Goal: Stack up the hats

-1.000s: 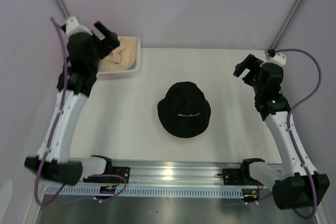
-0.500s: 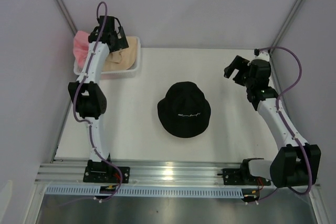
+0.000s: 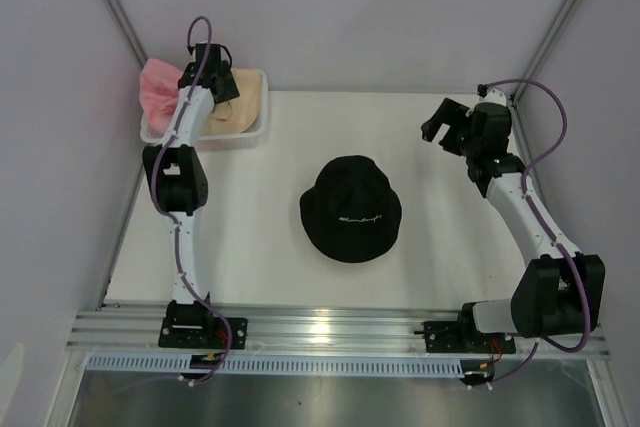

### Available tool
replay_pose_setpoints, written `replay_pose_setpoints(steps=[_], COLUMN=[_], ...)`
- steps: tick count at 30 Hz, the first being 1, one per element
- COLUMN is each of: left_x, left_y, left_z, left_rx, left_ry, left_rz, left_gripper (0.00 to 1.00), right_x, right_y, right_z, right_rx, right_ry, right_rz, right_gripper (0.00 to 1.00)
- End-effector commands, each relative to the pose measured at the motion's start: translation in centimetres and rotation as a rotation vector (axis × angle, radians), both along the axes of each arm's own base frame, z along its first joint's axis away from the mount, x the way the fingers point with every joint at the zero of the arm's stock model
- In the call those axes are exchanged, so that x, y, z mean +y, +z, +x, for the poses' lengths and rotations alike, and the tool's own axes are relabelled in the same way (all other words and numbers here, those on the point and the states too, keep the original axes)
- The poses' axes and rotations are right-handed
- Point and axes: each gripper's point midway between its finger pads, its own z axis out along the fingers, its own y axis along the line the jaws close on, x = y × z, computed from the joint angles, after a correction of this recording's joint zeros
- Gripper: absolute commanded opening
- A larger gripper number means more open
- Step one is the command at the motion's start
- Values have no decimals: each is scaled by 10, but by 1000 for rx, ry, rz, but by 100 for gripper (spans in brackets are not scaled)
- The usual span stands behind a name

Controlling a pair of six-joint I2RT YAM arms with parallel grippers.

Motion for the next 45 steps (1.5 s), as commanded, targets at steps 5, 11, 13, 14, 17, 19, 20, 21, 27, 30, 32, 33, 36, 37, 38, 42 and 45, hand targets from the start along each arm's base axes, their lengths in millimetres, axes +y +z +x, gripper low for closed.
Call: replay_pose_setpoints(steps=[5,11,13,14,17,19,20,21,27,30,32,33,36,37,38,42,45], left_x=[16,18,5,-2,-37,-59,-75,-84,-165,-208,-234,-240,-267,-280,-284,-300,-318], left_y=[11,54,81,113,182,215,228,257,311,326,333,336,333,325,324,303,282], left_z=[24,14,7,-3,-38,-60,-72,-92,-165,-202,-228,-235,-262,-273,-280,-303,-321], left_rx=[-100,-159,-190,-229,-299,-344,-354,-406,-470,-478,-484,-491,-473,-445,-439,-384,-335], left_ry=[47,32,-40,-83,-183,-247,-291,-327,-518,-642,-718,-726,-807,-841,-855,-894,-949], left_rz=[36,-38,-50,-33,-59,-117,-143,-161,-255,-339,-369,-364,-364,-358,-352,-305,-303], left_gripper=[44,1,1,1,1,1,1,1,1,1,1,1,1,1,1,1,1], right_x=[11,26,35,37,46,54,57,61,106,117,124,122,116,111,108,89,79], right_y=[39,52,62,71,91,108,117,120,203,213,215,225,232,242,244,235,229], right_z=[18,23,23,23,23,21,17,15,-43,-64,-78,-87,-119,-135,-143,-174,-188], right_rx=[-99,-118,-147,-167,-214,-257,-276,-283,-562,-570,-576,-623,-673,-706,-711,-662,-641], right_ry=[39,92,143,153,198,238,252,272,543,592,621,630,634,623,613,496,441], right_rz=[27,37,48,56,96,131,148,170,443,476,503,518,575,578,576,550,536], right_gripper=[99,99,99,99,99,99,99,100,99,99,99,99,99,100,99,100,99])
